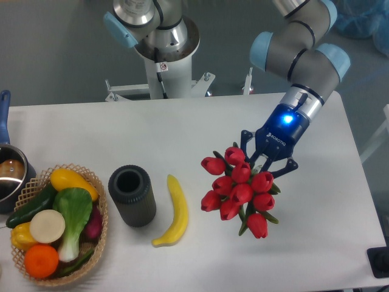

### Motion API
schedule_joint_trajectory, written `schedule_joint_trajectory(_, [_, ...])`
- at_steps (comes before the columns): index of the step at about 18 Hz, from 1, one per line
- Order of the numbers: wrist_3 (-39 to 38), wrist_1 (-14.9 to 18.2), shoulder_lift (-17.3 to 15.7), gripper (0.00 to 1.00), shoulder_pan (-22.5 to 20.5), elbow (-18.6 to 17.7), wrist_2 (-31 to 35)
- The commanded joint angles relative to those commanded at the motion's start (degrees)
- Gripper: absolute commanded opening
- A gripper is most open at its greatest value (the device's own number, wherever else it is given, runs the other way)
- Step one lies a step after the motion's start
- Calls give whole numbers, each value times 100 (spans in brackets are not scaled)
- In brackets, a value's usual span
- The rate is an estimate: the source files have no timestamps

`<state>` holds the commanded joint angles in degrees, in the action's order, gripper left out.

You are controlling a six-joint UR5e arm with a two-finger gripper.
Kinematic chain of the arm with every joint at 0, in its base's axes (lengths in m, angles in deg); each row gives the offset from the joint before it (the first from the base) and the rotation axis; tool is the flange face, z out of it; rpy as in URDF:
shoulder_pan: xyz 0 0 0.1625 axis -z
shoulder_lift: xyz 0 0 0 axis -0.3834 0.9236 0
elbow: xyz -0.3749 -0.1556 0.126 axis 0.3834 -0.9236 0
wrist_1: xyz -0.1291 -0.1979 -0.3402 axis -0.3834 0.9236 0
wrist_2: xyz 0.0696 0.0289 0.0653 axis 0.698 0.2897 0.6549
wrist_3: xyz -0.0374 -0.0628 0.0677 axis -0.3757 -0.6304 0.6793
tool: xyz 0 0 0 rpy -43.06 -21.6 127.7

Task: Insert the flowers into the vase
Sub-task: 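Carry the red tulip bunch with the gripper toward the dark grey vase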

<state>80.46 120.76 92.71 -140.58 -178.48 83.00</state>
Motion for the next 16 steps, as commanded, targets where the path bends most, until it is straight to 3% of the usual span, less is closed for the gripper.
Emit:
schedule_joint_trajectory(11, [44, -9, -26, 27, 237, -132, -738])
schedule_joint_trajectory(16, [44, -9, -52, 28, 518, -263, -1502])
